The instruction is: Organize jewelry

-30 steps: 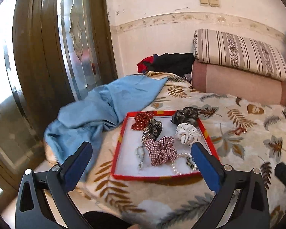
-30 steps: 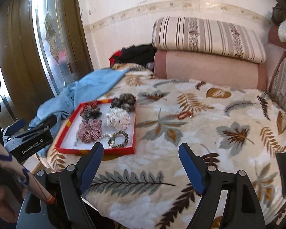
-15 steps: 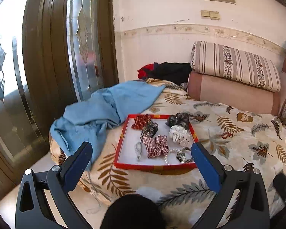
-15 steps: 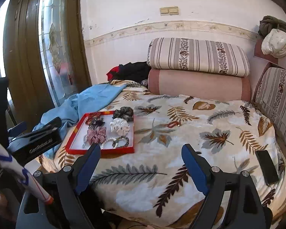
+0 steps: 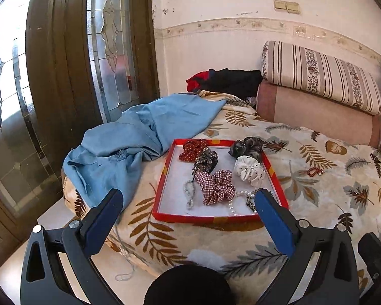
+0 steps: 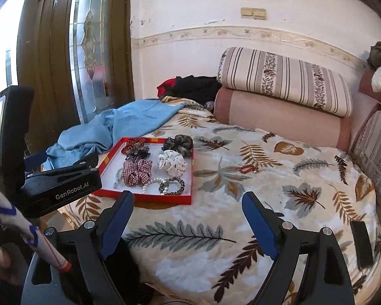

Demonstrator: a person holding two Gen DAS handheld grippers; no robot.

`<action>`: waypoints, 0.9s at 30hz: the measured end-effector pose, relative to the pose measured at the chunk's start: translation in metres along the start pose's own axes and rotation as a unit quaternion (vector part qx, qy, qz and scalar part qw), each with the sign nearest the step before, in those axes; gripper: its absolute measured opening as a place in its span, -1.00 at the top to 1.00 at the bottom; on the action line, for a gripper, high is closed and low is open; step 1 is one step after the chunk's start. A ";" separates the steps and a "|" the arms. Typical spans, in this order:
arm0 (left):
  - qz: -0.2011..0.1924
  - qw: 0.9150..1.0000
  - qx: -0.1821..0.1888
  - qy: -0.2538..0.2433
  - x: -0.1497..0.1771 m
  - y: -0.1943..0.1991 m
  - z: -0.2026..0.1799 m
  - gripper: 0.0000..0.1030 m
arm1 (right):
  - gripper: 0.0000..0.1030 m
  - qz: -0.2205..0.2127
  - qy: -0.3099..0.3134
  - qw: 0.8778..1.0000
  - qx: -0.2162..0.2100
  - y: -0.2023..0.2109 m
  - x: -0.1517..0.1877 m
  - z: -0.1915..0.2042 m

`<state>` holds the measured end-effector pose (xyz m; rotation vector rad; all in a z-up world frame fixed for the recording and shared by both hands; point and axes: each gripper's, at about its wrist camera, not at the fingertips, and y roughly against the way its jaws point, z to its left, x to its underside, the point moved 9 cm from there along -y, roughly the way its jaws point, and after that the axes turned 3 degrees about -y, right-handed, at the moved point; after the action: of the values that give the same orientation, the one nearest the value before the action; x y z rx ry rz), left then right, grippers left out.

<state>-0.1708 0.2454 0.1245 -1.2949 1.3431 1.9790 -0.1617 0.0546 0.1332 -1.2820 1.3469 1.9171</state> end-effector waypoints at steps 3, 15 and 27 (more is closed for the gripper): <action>0.009 1.000 0.005 0.002 0.002 -0.010 -0.003 -1.00 | -0.75 0.009 -0.010 1.000 0.001 -0.010 0.002 -0.006; 0.023 1.000 0.010 0.000 0.008 -0.030 -0.001 -1.00 | -0.75 0.039 -0.018 0.999 -0.004 -0.036 0.012 -0.008; 0.038 0.999 0.012 0.003 0.017 -0.039 0.005 -1.00 | -0.75 0.048 -0.017 0.999 -0.002 -0.039 0.018 -0.007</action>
<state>-0.1521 0.2641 0.0914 -1.2578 1.4334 2.0038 -0.1360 0.0617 0.0985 -1.2010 1.4132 1.9973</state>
